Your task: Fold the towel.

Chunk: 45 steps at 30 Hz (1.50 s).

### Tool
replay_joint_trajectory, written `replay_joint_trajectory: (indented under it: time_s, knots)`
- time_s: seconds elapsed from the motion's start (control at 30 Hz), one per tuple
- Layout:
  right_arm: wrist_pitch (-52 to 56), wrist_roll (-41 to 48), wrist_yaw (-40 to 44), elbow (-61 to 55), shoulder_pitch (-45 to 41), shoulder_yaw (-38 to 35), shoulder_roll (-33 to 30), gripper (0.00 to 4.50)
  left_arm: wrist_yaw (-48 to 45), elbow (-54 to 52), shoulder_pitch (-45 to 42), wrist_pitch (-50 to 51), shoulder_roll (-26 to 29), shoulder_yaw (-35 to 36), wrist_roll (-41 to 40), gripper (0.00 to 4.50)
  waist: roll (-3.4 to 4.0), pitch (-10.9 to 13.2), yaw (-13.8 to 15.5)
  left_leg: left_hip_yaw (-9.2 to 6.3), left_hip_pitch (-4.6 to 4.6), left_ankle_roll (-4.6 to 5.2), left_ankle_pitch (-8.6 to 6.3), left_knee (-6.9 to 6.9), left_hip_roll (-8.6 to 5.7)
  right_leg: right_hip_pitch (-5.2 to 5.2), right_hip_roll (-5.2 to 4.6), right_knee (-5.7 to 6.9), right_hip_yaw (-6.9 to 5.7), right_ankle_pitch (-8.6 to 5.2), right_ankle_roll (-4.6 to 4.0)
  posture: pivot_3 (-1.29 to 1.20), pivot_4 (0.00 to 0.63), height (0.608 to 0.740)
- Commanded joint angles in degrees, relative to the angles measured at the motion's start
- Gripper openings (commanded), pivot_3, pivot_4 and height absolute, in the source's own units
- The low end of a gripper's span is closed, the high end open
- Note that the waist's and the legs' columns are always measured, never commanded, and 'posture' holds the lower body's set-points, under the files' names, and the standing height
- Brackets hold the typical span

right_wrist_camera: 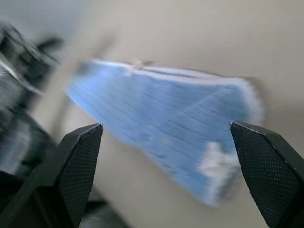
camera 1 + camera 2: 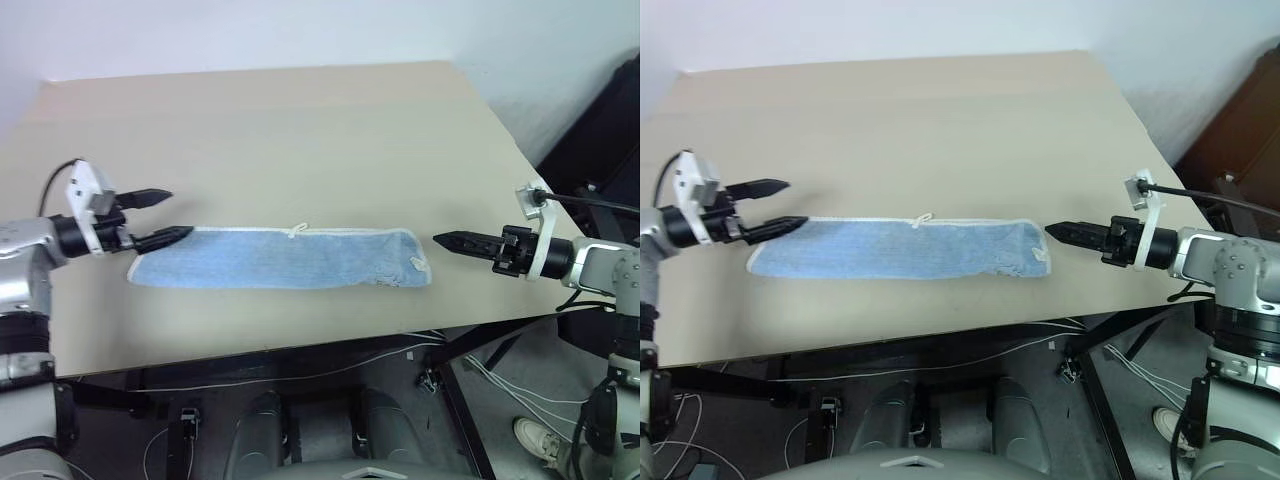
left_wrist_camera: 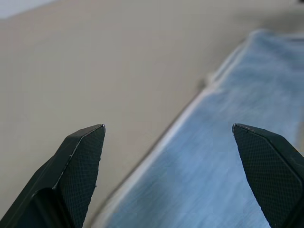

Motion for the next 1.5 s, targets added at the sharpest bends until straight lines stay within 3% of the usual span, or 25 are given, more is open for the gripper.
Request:
replay_joint_trajectory:
  time_s: [0.03, 0.2, 0.43, 0.67, 0.9, 1.0, 1.37, 1.5]
  knots:
    - [6.5, 6.1, -6.0, -2.3, 2.2, -5.7, 3.0, 4.5, 2.5, -10.0, 3.0, 3.7, -1.5, -0.9, -2.8, 4.48, 0.0, 0.0, 0.0, 0.0, 0.1, 0.0, 0.0, -0.02, 0.0, 0.09, 0.0, -0.02, 0.0, -0.01, 0.0, 0.0, 0.15, 0.74]
    - [7.2, 18.2, -17.2, 0.8, 7.8, -9.9, 5.7, 4.5, 4.2, -18.8, 7.2, 6.0, -3.7, -4.7, -2.9, 4.48, 0.01, 0.0, -0.1, 0.02, 0.48, 0.0, -0.01, -0.14, -0.01, 0.44, -0.04, -0.14, 0.03, -0.12, -0.2, 0.0, 0.15, 0.74]
    - [7.2, 31.5, -31.9, 0.1, 14.2, -9.8, 9.7, 4.5, 7.1, -24.4, 9.3, 7.6, -6.3, -10.3, -2.2, 4.48, 0.02, 0.0, -0.2, 0.03, 0.52, 0.0, -0.01, -0.14, -0.03, 0.49, -0.02, -0.17, 0.08, -0.14, -0.21, 0.0, 0.15, 0.74]
    - [0.4, 35.3, -51.3, 0.2, 11.9, -13.1, 20.4, 4.5, 7.7, -25.9, 10.7, 6.0, -6.7, -13.8, -0.5, 4.48, -0.02, -0.1, -0.7, 0.01, 0.61, 0.0, -0.01, -0.14, 0.06, 0.51, 0.13, -0.19, 0.13, -0.12, -0.26, 0.0, 0.15, 0.74]
    - [-7.8, 44.9, -65.2, 1.8, 9.3, -11.5, 21.4, 4.5, 8.0, -24.6, 10.9, 3.6, -7.3, -14.7, 0.6, 4.48, 0.14, -0.1, -1.8, -0.3, 0.86, 0.04, 0.01, -0.32, 0.15, 1.06, 0.09, -1.01, 0.06, 0.26, -0.36, 0.0, 0.15, 0.74]
    - [-10.6, 50.5, -69.0, 1.5, 9.8, -9.6, 20.3, 3.95, 7.8, -23.6, 11.3, 2.5, -7.3, -14.7, 0.8, 4.5, 0.16, -0.1, -1.8, -0.29, 0.68, 0.12, 0.0, -0.36, 0.14, 0.96, 0.04, -1.16, 0.06, 0.25, -0.34, 0.0, 0.15, 0.74]
    - [-16.5, 63.1, -72.0, -3.4, 17.8, 1.3, 13.0, 0.29, 6.9, -20.8, 11.6, -1.0, -7.6, -15.5, 2.3, 4.5, 0.17, -0.1, -1.6, -0.25, 0.35, 0.34, -0.11, -0.52, 0.08, 0.71, 0.0, -1.33, 0.06, 0.16, -0.19, 0.0, 0.15, 0.74]
    - [-19.4, 59.9, -71.8, -2.3, 19.0, 2.5, 9.6, 0.29, 6.9, -19.6, 11.4, -2.0, -7.8, -15.5, 3.0, 4.5, 0.18, -0.1, -1.6, -0.24, 0.36, 0.34, -0.12, -0.52, 0.09, 0.78, -0.01, -1.52, 0.06, 0.17, -0.2, 0.0, 0.15, 0.74]
